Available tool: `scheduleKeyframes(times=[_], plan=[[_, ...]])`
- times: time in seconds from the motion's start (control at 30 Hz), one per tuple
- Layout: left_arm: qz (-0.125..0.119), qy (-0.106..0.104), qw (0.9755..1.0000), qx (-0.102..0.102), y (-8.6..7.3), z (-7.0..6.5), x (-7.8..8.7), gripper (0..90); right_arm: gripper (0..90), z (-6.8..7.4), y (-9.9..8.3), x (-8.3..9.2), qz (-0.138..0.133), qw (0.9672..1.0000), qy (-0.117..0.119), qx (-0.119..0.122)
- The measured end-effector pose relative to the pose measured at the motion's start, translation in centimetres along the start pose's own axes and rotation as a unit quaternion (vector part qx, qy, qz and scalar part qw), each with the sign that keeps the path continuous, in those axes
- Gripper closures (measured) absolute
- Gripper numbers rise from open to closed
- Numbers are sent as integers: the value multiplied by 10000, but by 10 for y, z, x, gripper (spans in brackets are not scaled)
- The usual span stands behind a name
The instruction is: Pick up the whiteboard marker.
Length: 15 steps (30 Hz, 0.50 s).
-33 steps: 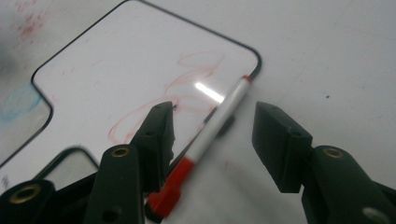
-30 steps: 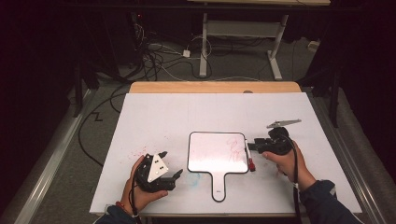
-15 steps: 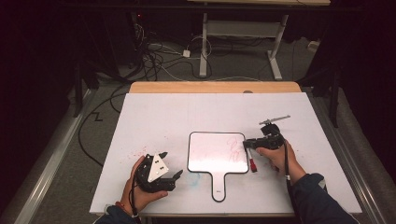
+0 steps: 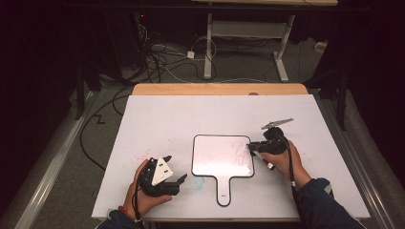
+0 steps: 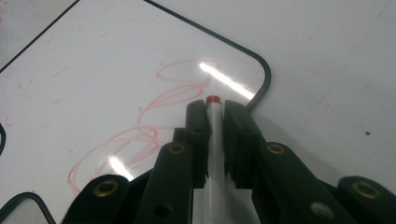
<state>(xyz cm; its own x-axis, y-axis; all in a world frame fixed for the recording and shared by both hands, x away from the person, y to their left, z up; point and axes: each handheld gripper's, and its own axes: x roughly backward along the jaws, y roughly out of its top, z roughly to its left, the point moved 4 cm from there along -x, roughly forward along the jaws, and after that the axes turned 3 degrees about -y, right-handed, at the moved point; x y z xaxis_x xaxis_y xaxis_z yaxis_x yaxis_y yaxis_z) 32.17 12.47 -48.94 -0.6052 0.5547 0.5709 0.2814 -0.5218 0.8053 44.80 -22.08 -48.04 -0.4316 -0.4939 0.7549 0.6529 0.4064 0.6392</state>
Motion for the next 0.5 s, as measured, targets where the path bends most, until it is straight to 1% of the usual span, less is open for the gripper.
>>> scheduleKeyframes(times=[0.03, 0.07, 0.1, 0.17, 0.2, 0.23, 0.27, 0.3, 0.33, 0.37, 0.43, 0.47, 0.5], plan=[[-15, -12, 10000, 28, 0, 0, 0, 200, 815, 1, 1, 3, -68, 10000, -1, -7], [-36, -22, 10000, 51, 2, 0, -1, 202, 815, 2, 4, 10, -219, 9998, -6, 2], [-46, -90, 9998, 143, 4, 0, -2, 204, 815, 3, 5, 12, -290, 9996, 11, 3], [-79, -124, 9998, 168, 7, 0, -3, 207, 815, 8, 8, 20, -434, 9990, 56, 62], [-195, -222, 9993, 241, 14, 0, -6, 209, 816, 11, 9, 24, -544, 9984, 90, 128], [-270, -284, 9988, 294, 19, -1, -8, 214, 816, 14, 10, 26, -597, 9980, 114, 159], [-270, -284, 9988, 294, 19, -1, -8, 217, 816, 17, 11, 30, -666, 9975, 116, 213], [-334, -335, 9983, 344, 24, -1, -10, 223, 816, 19, 12, 32, -750, 9968, 109, 257], [-458, -540, 9964, 469, 35, -3, -15, 226, 816, 22, 13, 35, -836, 9961, 127, 264], [-458, -540, 9964, 469, 35, -3, -15, 227, 816, 24, 14, 37, -911, 9952, 164, 305], [-548, -716, 9948, 479, 46, -8, -21, 247, 816, 30, 15, 42, -1041, 9937, 143, 383], [-638, -930, 9926, 443, 61, -15, -29, 250, 816, 33, 15, 44, -1112, 9927, 163, 440], [-687, -1011, 9916, 423, 69, -19, -33, 251, 816, 36, 16, 47, -1171, 9918, 182, 478]])
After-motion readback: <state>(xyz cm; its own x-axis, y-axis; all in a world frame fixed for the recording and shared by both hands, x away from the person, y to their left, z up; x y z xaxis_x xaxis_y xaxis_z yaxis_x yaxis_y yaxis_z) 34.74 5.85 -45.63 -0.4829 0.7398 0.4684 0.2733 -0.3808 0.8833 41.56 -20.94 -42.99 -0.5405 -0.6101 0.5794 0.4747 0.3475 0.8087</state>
